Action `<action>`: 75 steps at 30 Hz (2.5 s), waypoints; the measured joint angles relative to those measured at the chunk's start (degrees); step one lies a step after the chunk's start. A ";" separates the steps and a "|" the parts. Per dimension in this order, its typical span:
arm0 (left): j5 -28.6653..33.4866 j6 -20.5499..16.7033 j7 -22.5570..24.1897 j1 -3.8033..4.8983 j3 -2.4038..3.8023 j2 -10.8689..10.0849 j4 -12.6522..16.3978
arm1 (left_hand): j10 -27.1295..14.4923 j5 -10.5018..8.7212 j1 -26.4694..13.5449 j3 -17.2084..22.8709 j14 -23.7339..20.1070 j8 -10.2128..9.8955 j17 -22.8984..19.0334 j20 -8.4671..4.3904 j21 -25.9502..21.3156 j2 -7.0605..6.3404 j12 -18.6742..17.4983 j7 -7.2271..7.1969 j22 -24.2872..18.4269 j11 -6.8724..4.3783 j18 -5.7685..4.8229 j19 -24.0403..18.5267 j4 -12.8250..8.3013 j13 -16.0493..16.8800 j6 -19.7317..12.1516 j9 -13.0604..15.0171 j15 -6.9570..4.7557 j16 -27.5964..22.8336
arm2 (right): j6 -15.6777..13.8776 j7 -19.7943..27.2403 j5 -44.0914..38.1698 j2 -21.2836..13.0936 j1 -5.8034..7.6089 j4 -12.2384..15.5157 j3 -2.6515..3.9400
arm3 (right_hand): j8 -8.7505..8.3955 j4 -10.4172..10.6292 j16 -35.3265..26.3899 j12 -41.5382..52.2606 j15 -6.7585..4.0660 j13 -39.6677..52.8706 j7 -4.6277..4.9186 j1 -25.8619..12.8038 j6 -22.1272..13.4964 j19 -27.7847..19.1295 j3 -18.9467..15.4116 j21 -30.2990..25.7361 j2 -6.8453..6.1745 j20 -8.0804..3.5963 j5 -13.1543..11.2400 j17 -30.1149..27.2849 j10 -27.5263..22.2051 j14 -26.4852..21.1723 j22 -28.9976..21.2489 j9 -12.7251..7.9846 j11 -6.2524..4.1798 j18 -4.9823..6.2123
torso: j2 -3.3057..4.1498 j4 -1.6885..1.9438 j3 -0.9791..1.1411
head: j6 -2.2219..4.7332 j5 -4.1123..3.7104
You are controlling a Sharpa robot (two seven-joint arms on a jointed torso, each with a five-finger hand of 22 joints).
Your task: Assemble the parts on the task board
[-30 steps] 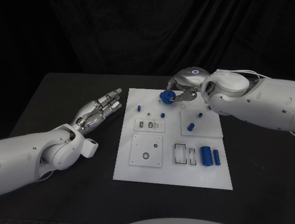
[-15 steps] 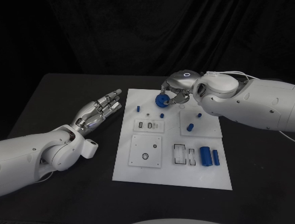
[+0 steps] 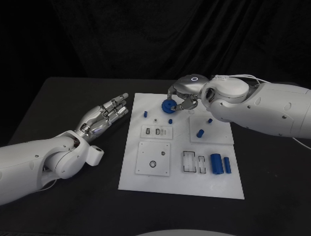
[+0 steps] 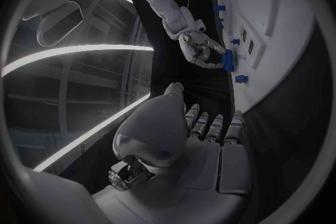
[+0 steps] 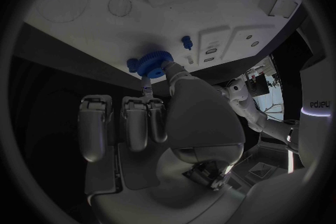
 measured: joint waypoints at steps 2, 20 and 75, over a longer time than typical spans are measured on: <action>0.00 0.00 0.00 0.00 0.00 0.01 0.00 | 0.00 0.00 0.04 0.00 0.00 0.00 0.00 0.00 0.00 0.04 0.00 0.00 0.00 0.00 0.00 0.00 0.00 0.00 0.00 0.00 0.00 0.00 | 0.09 0.04 0.00 0.16 -0.01 0.00 0.00 | -2.22 0.21 0.00 0.00 0.00 0.00 0.02 -0.01 -0.86 0.00 0.65 -0.27 0.01 0.00 0.00 0.00 0.00 0.00 0.00 5.05 0.00 0.00 | -0.01 -0.01 0.00 | 0.00 0.01; 0.00 0.04 0.00 0.00 0.00 0.11 -0.24 | 0.00 0.00 0.04 0.00 0.00 0.00 0.00 0.00 0.00 0.04 0.00 0.00 0.01 0.00 0.00 0.00 0.00 0.00 0.00 0.00 0.00 0.00 | 0.46 0.22 0.00 0.66 -0.01 -0.19 0.02 | -15.21 0.01 -0.85 0.00 0.00 -0.01 -1.13 -1.89 -6.44 0.00 2.36 -2.60 -0.88 0.00 0.18 0.00 0.00 0.00 -0.01 4.10 0.00 0.00 | -0.04 0.09 -0.08 | -0.29 -0.13; -0.01 0.20 0.02 0.00 0.00 -0.85 0.03 | 0.00 0.23 0.04 0.16 0.00 0.00 0.00 0.00 0.00 0.04 0.00 0.00 0.01 0.00 0.00 0.00 -0.17 0.00 0.00 0.00 0.00 0.00 | -5.65 -0.27 0.31 -27.77 -0.31 12.90 -0.17 | -17.16 5.32 -4.01 0.00 0.00 -0.02 -1.02 -3.83 0.00 0.00 1.63 -1.34 -2.69 0.00 0.18 0.00 0.00 0.00 0.01 -0.96 0.00 0.01 | -0.08 -0.31 -0.24 | -0.29 0.40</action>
